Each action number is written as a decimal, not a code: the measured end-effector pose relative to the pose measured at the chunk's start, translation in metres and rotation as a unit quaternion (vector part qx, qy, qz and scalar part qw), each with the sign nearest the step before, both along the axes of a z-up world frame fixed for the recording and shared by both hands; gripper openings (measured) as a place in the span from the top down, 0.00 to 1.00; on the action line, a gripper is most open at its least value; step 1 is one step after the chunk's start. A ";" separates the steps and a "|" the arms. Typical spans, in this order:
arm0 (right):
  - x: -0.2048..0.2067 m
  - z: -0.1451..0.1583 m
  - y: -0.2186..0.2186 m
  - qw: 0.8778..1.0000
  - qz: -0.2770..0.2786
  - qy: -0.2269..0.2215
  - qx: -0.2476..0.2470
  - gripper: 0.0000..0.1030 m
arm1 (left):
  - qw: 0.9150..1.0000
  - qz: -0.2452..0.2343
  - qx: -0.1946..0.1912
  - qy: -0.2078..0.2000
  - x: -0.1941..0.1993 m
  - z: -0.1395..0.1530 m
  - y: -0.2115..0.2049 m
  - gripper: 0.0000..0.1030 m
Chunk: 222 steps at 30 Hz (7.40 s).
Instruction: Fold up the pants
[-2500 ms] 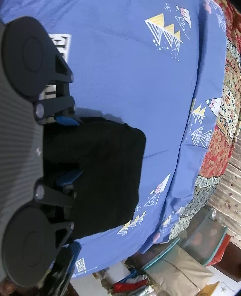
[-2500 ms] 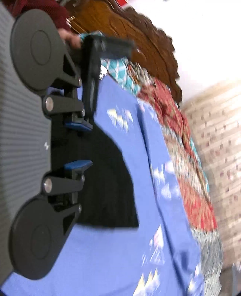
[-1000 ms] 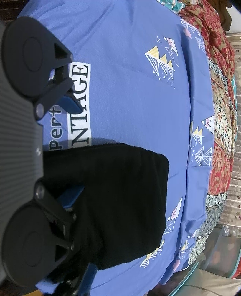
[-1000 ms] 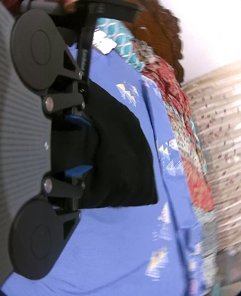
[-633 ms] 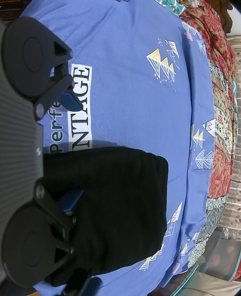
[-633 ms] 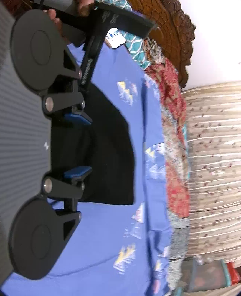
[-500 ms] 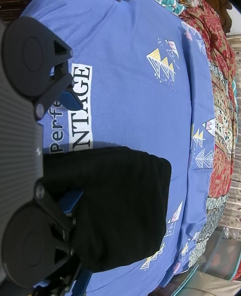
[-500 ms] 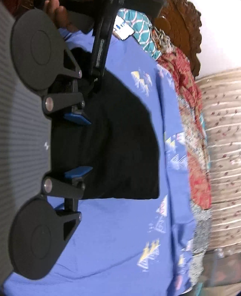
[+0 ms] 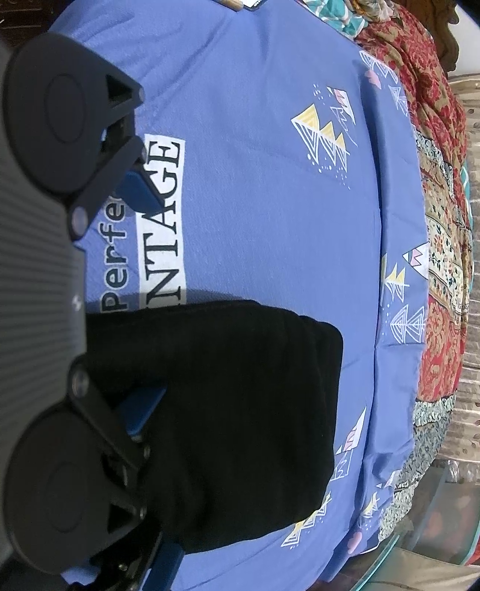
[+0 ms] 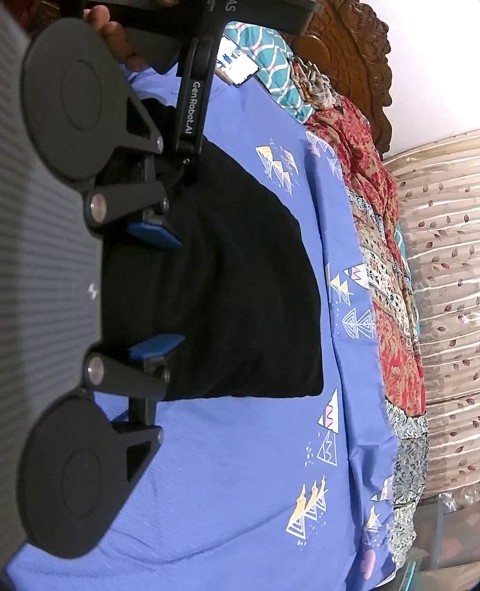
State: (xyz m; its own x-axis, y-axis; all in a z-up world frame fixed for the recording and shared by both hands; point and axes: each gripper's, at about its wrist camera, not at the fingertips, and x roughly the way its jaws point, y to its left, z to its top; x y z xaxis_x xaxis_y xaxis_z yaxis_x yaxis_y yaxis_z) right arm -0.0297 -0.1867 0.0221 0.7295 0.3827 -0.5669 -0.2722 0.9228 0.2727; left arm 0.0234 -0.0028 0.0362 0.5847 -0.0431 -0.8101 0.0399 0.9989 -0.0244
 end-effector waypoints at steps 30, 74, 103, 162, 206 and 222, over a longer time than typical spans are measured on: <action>0.001 -0.003 -0.011 0.999 0.017 0.004 0.040 0.31 | 1.000 0.000 0.015 0.003 0.001 -0.001 -0.004 0.00; 0.085 -0.036 -0.058 0.965 0.026 0.133 0.223 0.44 | 0.962 -0.075 -0.246 0.087 0.057 -0.052 0.010 0.16; 0.265 -0.019 -0.027 0.988 -0.015 0.103 0.112 0.43 | 0.996 0.048 -0.063 -0.041 0.227 -0.052 -0.013 0.15; 0.005 -0.023 -0.020 0.977 -0.118 0.148 0.099 0.00 | 0.994 0.064 0.050 0.068 -0.012 -0.093 -0.016 0.00; -0.017 0.015 -0.006 0.991 -0.122 0.040 0.043 0.00 | 0.984 0.076 0.122 -0.102 -0.047 -0.025 -0.028 0.00; -0.016 0.012 -0.012 0.989 -0.129 0.054 0.054 0.00 | 0.983 0.087 0.141 -0.077 -0.048 -0.030 -0.028 0.00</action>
